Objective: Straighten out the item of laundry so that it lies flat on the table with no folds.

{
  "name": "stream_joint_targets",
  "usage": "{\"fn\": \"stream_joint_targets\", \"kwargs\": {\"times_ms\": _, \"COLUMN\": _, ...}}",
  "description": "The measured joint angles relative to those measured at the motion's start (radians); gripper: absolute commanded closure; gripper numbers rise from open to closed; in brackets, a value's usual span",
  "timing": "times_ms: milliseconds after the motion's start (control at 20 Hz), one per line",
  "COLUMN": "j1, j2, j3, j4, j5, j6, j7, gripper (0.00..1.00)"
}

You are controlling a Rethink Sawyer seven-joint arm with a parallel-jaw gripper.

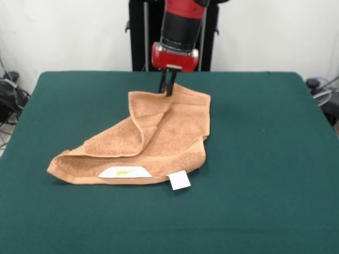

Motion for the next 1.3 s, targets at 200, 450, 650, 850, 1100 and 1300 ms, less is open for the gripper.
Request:
{"fn": "stream_joint_targets", "kwargs": {"times_ms": 200, "j1": -0.026, "j2": -0.028, "j3": 0.014, "j4": 0.029, "j5": 0.0, "j6": 0.0, "j7": 0.0, "gripper": 1.0}}
{"fn": "stream_joint_targets", "kwargs": {"times_ms": 450, "j1": -0.07, "j2": -0.041, "j3": 0.033, "j4": 0.047, "j5": 0.0, "j6": 0.0, "j7": 0.0, "gripper": 1.0}}
{"fn": "stream_joint_targets", "kwargs": {"times_ms": 650, "j1": -0.099, "j2": -0.04, "j3": 0.048, "j4": 0.052, "j5": -0.005, "j6": 0.0, "j7": 0.0, "gripper": 1.0}}
{"fn": "stream_joint_targets", "kwargs": {"times_ms": 850, "j1": -0.117, "j2": -0.04, "j3": 0.063, "j4": 0.054, "j5": -0.023, "j6": 0.0, "j7": 0.0, "gripper": 0.0}}
{"fn": "stream_joint_targets", "kwargs": {"times_ms": 1100, "j1": -0.117, "j2": -0.04, "j3": 0.065, "j4": 0.058, "j5": -0.03, "j6": 0.0, "j7": 0.0, "gripper": 0.0}}
{"fn": "stream_joint_targets", "kwargs": {"times_ms": 1300, "j1": -0.117, "j2": -0.04, "j3": 0.068, "j4": 0.063, "j5": -0.036, "j6": 0.0, "j7": 0.0, "gripper": 0.0}}
